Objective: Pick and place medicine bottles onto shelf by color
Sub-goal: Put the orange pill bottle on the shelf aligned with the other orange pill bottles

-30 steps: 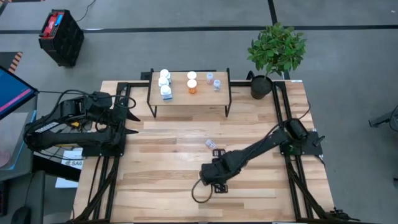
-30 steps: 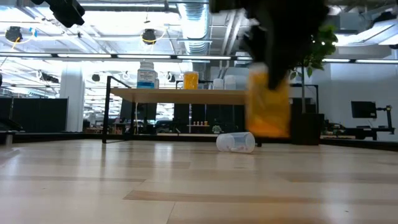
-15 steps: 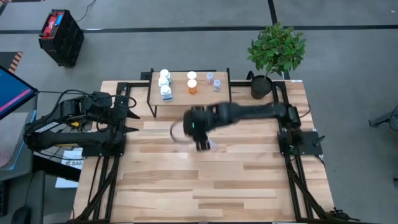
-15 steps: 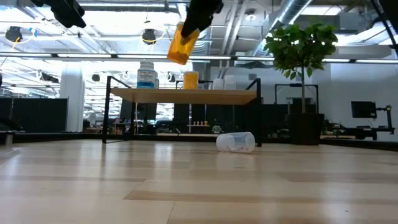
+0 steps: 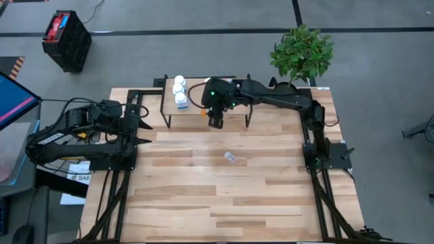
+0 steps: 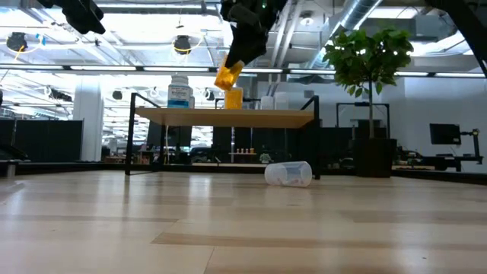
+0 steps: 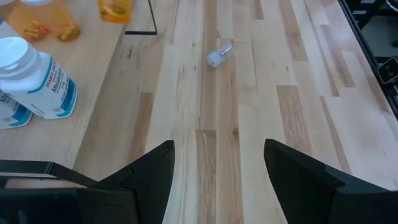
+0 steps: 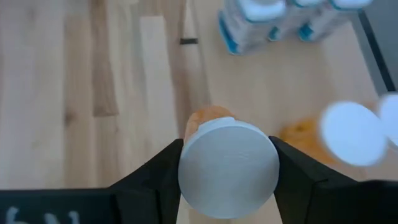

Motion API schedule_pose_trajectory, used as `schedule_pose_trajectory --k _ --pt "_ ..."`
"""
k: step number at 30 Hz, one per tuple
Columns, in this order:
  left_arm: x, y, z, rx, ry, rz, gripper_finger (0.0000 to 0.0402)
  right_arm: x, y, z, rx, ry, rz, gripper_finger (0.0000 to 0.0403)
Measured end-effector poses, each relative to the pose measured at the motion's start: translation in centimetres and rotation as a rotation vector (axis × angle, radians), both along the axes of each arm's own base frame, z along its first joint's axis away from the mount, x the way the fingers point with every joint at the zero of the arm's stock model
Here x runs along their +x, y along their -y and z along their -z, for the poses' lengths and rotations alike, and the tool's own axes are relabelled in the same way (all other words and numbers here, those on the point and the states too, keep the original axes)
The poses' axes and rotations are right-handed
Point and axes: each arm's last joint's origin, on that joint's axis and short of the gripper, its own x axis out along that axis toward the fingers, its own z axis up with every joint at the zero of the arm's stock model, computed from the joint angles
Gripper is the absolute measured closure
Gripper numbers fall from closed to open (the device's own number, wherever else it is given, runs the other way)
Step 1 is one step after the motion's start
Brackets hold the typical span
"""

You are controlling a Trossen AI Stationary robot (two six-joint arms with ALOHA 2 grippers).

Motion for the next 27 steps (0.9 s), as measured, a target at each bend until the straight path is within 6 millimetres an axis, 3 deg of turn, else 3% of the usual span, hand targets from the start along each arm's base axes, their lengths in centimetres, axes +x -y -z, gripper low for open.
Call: schedule_pose_trajectory --k 8,27 --pt "0.0 0.0 0.0 0.000 0.000 0.000 0.0168 -1.1 2.5 0.3 0.010 -0.046 0.060 0.0197" --pt "0.0 0.0 0.0 0.000 0.000 0.000 0.0168 -1.4 3.2 0.9 -0.023 -0.094 0.005 0.0195"
